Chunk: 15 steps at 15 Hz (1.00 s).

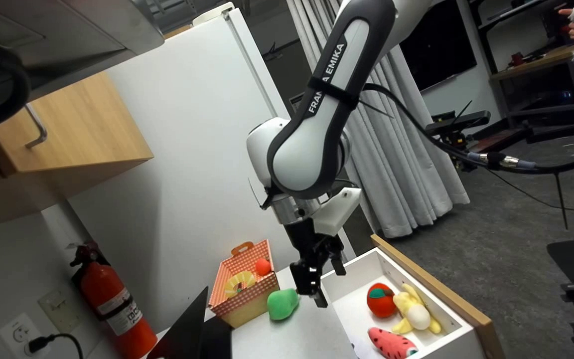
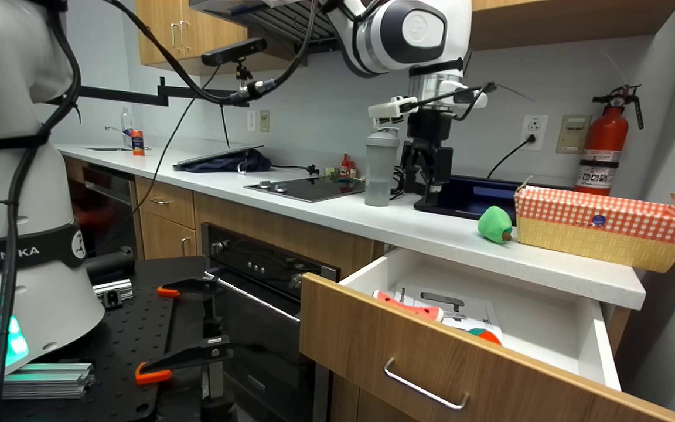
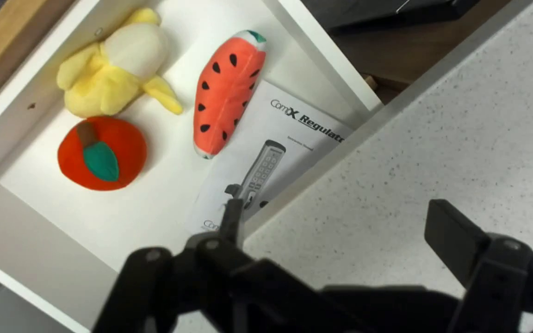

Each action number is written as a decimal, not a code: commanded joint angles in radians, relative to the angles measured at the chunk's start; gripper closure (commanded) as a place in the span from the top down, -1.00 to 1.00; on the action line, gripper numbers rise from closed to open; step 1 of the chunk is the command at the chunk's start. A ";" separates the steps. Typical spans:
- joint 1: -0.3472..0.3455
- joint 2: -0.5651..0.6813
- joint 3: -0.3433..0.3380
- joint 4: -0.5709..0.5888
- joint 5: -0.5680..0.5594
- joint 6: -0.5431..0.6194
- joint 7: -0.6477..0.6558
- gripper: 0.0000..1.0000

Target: Put the pear plush toy in the drawer then put the watermelon plush toy on the counter

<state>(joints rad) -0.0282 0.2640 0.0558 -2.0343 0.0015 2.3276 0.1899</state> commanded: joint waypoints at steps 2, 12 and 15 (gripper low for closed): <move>0.027 0.033 -0.017 0.013 0.016 0.118 -0.021 1.00; 0.052 0.172 -0.106 0.079 -0.070 0.270 0.041 1.00; 0.063 0.199 -0.122 0.127 -0.075 0.275 0.050 1.00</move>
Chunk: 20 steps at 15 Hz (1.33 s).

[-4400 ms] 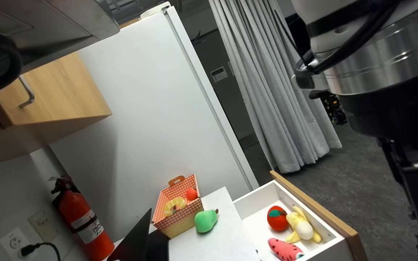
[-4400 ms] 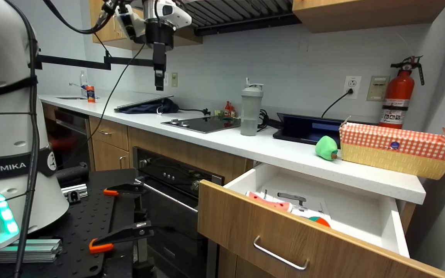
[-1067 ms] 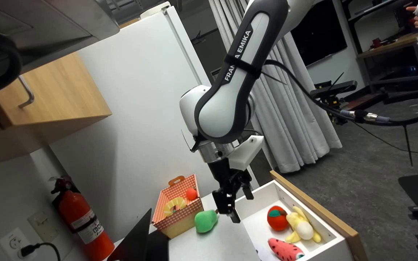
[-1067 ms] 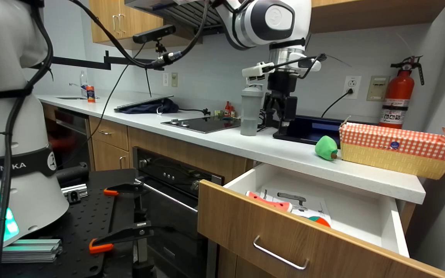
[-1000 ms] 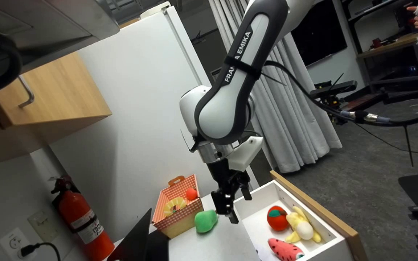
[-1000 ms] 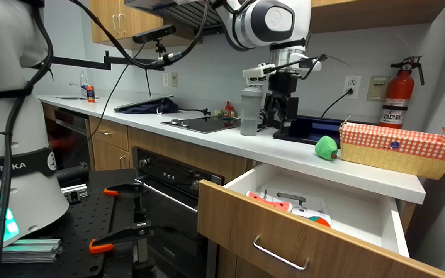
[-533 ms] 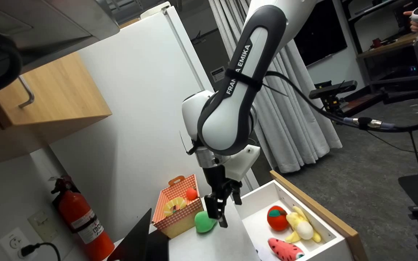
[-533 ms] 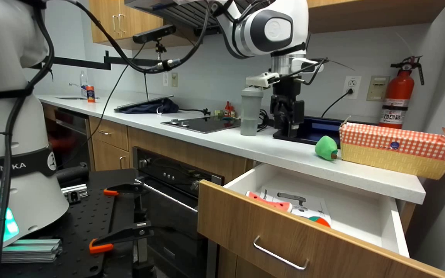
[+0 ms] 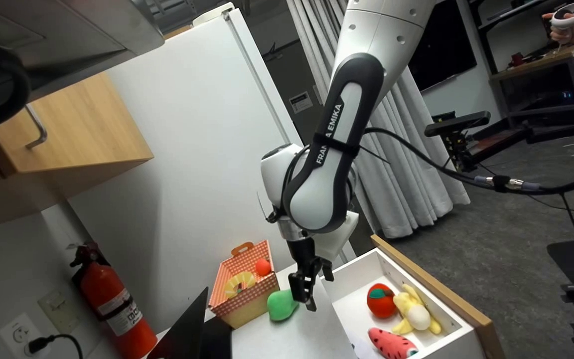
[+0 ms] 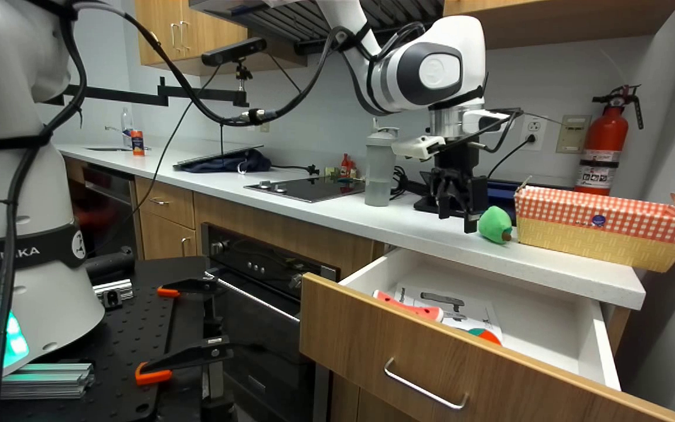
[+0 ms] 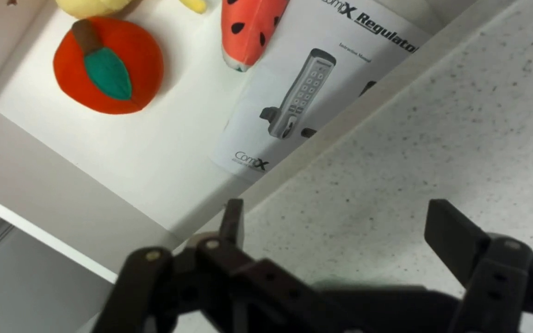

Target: Put the pear plush toy in the drawer then put the watermelon plush toy on the counter

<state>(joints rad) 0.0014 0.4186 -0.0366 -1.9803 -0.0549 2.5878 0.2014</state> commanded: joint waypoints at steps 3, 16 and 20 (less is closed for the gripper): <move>0.048 0.052 -0.029 0.125 -0.010 0.026 0.046 1.00; 0.128 0.119 -0.093 0.185 -0.078 0.105 0.133 1.00; 0.147 0.144 -0.115 0.208 -0.084 0.117 0.156 1.00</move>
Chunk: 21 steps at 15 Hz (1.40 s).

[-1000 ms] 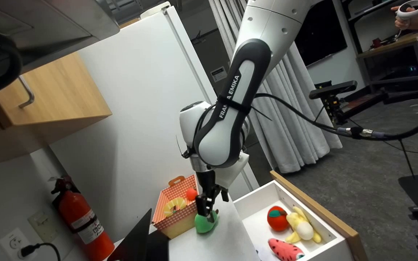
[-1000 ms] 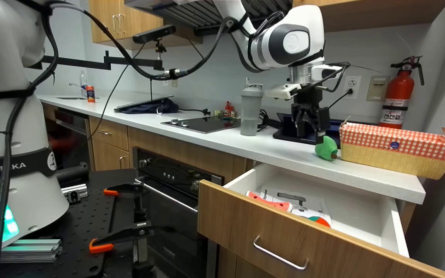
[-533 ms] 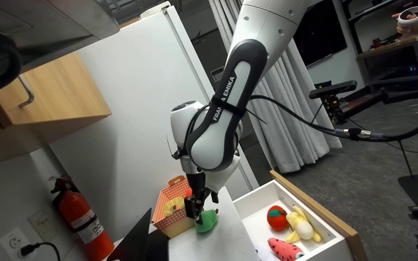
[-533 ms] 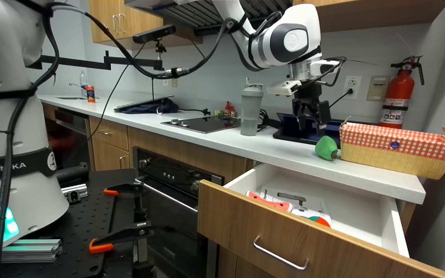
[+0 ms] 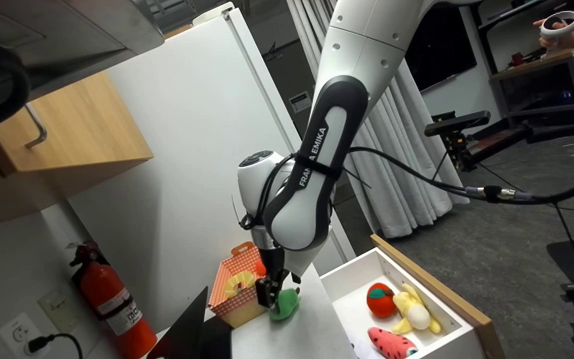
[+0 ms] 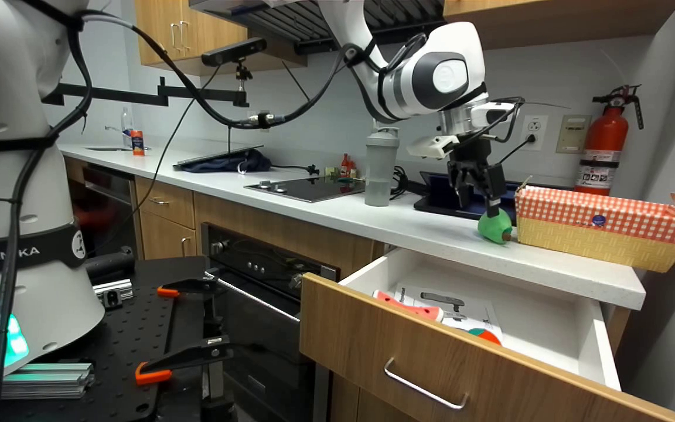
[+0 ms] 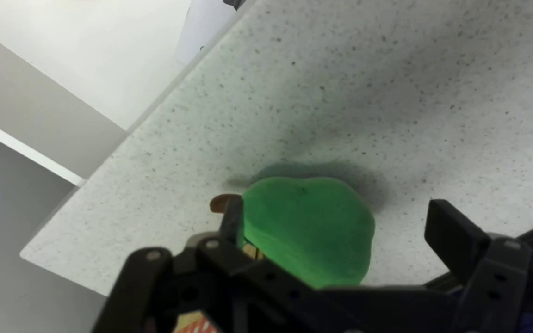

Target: Put the pear plush toy in the drawer then put the watermelon plush toy on the counter

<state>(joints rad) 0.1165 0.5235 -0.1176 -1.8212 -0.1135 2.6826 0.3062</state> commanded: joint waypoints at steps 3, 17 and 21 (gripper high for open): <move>0.047 0.061 -0.054 0.078 -0.030 0.024 0.076 1.00; 0.102 0.126 -0.130 0.127 -0.065 0.029 0.142 0.02; 0.109 0.124 -0.132 0.128 -0.066 0.030 0.141 -0.57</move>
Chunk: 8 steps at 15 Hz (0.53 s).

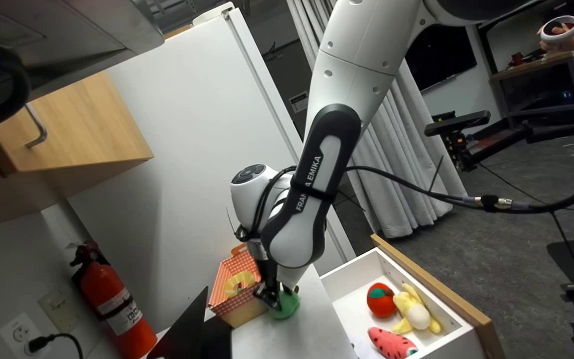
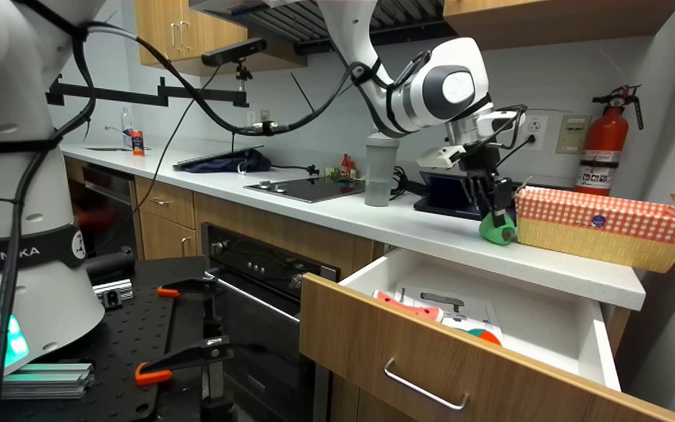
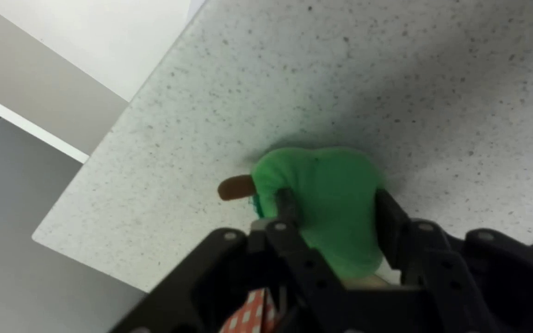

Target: Put the pear plush toy in the drawer then put the watermelon plush toy on the counter

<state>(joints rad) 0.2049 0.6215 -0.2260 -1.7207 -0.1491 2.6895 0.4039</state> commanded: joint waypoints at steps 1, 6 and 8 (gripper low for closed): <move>0.020 0.023 -0.023 0.027 -0.030 0.022 0.040 -0.73; 0.003 -0.027 -0.008 -0.019 -0.020 -0.012 0.004 -0.93; -0.003 -0.052 -0.008 -0.048 -0.020 -0.024 -0.005 -0.98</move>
<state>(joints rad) 0.2054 0.6136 -0.2289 -1.7244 -0.1492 2.6879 0.4018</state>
